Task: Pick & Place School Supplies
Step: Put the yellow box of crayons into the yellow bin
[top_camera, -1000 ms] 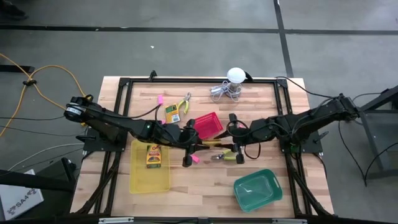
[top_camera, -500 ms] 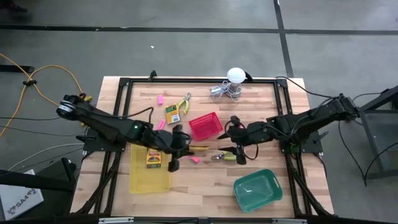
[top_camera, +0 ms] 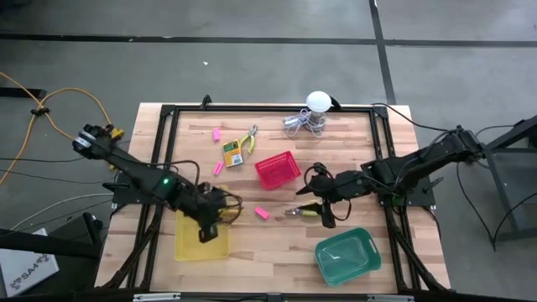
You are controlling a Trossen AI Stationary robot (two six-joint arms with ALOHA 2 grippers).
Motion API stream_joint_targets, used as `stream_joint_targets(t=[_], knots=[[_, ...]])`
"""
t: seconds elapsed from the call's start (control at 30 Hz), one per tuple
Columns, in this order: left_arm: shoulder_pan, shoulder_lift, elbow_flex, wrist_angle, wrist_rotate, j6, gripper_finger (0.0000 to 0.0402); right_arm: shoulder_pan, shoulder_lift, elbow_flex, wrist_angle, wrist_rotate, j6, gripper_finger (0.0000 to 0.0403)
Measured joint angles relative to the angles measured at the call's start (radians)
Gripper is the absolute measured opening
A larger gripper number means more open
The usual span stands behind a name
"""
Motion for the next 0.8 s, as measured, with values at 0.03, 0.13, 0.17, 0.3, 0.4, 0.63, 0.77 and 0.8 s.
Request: stream_joint_targets(t=[0.03, 0.13, 0.17, 0.3, 0.4, 0.63, 0.77, 0.8], knots=[[-0.014, 0.0, 0.0, -0.015, 0.017, -0.022, 0.003, 0.005, 0.0, 0.0, 0.0, 0.001, 0.008, 0.0192], [-0.06, 0.0, 0.0, -0.081, 0.054, -0.086, 0.003, 0.019, 0.0, 0.0, 0.0, 0.001, 0.03, 0.0192], [-0.075, 0.0, 0.0, -0.102, 0.057, -0.105, 0.003, 0.022, 0.0, 0.0, 0.0, 0.001, 0.036, 0.0192], [-0.122, 0.0, 0.0, -0.158, 0.063, -0.165, 0.003, 0.039, 0.0, 0.0, 0.001, 0.001, 0.038, 0.0192], [-0.146, 0.0, -0.011, -0.144, 0.091, -0.168, 0.003, 0.05, 0.0, 0.0, 0.015, 0.001, 0.057, 0.0192], [-0.158, 0.034, -0.113, -0.127, 0.234, -0.211, 0.003, 0.071, 0.0, 0.0, 0.038, 0.002, 0.113, 0.0192], [-0.15, 0.067, -0.148, -0.076, 0.312, -0.156, 0.003, 0.084, 0.0, 0.0, 0.046, 0.03, 0.113, 0.0192], [-0.145, 0.076, -0.15, -0.055, 0.335, -0.132, 0.003, 0.086, 0.0, 0.0, 0.046, 0.041, 0.114, 0.0192]])
